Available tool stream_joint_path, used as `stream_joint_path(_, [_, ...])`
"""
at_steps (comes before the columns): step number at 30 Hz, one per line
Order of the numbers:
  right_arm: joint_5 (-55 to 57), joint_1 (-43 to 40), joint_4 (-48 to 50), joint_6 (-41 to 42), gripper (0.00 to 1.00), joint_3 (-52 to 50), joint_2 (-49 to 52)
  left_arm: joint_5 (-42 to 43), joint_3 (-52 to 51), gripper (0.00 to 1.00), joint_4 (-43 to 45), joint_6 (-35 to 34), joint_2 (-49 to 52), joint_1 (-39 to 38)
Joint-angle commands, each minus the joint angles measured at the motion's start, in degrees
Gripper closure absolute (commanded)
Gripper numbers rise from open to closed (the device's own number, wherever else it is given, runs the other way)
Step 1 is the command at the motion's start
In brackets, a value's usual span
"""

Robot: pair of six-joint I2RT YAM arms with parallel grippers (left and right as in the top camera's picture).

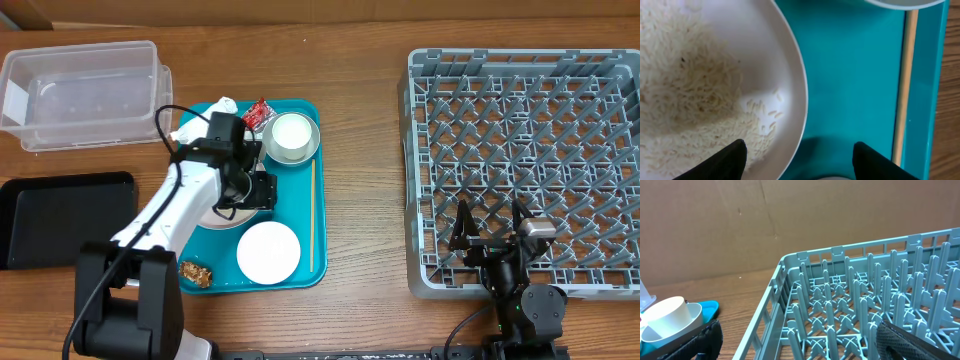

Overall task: Sort waste into correct bins and load items into the dishwasher
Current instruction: 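Lift the white plate with the left gripper and carry it left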

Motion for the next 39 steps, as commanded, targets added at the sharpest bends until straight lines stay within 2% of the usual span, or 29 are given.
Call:
stream_joint_path(1, [0.8,-0.3,0.4,-0.3,0.00,-0.6,-0.6,-6.5,0.2,0.30,1.1,-1.5,-1.5,-2.1])
stream_joint_path(11, [0.8,-0.3,0.4,-0.3,0.00,-0.6,-0.6,-13.9,0.2,0.37,2.1,-3.6,-0.7,-5.9])
stream_joint_path(24, [0.8,-0.3,0.4,-0.3,0.00,-0.6,-0.6,-13.5,0.0,0.43,2.1,-4.7,2.2,-8.5])
stream_joint_path(31, [0.8,-0.3,0.4,-0.3,0.00,-0.6,-0.6,-17.1,0.0,0.45,1.9,-7.4,4.3,-10.3])
stream_joint_path(35, [0.8,-0.3,0.4,-0.3,0.00,-0.6,-0.6,-17.9,0.0,0.52,1.6,-8.0,4.7,-10.2])
stream_joint_path(39, [0.8,-0.3,0.4,-0.3,0.00,-0.6,-0.6,-18.2,0.0,0.54,0.8,-9.7,4.9,-10.2])
